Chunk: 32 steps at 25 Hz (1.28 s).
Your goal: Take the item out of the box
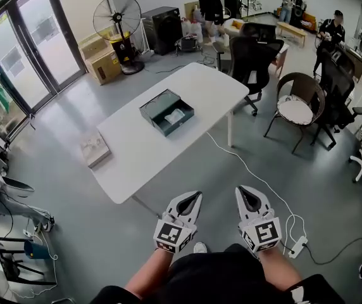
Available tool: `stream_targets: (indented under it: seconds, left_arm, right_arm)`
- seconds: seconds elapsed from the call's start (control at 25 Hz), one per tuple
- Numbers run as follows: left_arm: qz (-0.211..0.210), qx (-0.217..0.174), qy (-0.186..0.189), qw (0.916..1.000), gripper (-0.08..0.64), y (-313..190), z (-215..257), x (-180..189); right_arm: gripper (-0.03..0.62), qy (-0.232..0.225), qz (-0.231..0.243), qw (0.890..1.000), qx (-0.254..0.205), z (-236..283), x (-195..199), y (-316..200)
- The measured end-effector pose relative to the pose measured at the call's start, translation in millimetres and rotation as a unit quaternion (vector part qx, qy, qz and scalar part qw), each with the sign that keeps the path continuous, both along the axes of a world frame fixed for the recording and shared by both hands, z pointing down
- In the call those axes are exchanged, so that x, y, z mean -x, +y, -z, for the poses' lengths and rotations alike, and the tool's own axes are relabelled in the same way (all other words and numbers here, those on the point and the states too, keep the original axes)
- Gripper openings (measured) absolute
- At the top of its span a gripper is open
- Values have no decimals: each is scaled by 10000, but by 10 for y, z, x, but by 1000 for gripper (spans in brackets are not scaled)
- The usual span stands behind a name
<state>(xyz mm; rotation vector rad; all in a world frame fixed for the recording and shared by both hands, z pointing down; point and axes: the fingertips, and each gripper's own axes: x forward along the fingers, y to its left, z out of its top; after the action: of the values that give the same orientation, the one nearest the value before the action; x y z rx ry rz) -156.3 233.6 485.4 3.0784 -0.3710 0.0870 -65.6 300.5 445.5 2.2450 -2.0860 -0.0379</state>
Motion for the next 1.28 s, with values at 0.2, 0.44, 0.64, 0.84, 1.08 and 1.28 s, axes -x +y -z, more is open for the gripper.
stream_targets:
  seconds: [0.2,0.44,0.64,0.84,1.08,1.28]
  left_arm:
    - [61,-4,61,10000,12,-272,36,5]
    - [118,4,33,9999,12,-610,65,-137]
    - [233,-63,29,9997,12,-840,115,-322]
    - [403,-145,1,9991,12,-1081,152,-597]
    - [696,-162,-131,9974,12,-1358,146,-947]
    - [1003,-117,-204,9947,12,-1591,101,-1231]
  right_arm:
    - [6,-3,-95,9999,70,-24,-59,-203]
    - [6,-30,-139,9999,20,32,-277,-482]
    - [6,22,23,10000,-54,79,-505,-765]
    - [6,120,215,9997,-4,97,-790,-1058]
    - [6,149,603,9981,31,106,-1160,-1392]
    - [6,62,803,9967,105,55,-1545,-1636]
